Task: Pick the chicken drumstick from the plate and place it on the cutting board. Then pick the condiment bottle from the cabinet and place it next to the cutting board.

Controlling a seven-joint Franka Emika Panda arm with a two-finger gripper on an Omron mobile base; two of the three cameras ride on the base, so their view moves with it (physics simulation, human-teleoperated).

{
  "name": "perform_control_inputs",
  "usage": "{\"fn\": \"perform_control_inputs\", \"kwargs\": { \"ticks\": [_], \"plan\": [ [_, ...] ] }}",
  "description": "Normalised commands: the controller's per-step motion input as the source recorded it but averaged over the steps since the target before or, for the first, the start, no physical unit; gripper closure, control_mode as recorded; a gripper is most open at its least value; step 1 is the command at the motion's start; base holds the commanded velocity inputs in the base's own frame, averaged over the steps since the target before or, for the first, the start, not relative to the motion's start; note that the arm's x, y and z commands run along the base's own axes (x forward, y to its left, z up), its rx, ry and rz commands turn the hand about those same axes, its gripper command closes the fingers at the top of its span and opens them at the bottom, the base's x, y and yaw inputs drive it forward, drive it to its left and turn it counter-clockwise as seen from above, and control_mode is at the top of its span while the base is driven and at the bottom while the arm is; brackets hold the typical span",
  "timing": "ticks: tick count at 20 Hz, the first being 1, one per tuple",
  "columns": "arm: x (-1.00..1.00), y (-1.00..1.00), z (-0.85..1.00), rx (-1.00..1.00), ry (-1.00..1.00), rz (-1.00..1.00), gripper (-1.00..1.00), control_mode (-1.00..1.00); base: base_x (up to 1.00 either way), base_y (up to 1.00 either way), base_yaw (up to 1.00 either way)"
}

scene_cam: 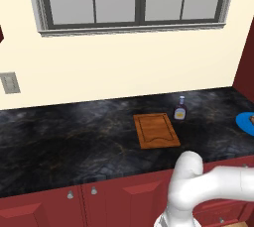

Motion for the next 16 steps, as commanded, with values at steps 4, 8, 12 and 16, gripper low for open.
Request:
{"fn": "perform_control_inputs", "kwargs": {
  "ticks": [4, 8, 12, 16],
  "plan": [
    [0.09, -0.08, -0.11, 0.00, 0.01, 0.00, -1.00, -1.00, 0.00, 0.00, 0.00],
    [0.03, -0.01, -0.10, 0.00, 0.01, 0.01, -1.00, -1.00, 0.00, 0.00, 0.00],
    [0.01, 0.00, -0.07, 0.00, 0.00, 0.01, -1.00, -1.00, 0.00, 0.00, 0.00],
    [0.00, 0.00, -0.07, 0.00, 0.00, 0.01, -1.00, -1.00, 0.00, 0.00, 0.00]
  ]
}}
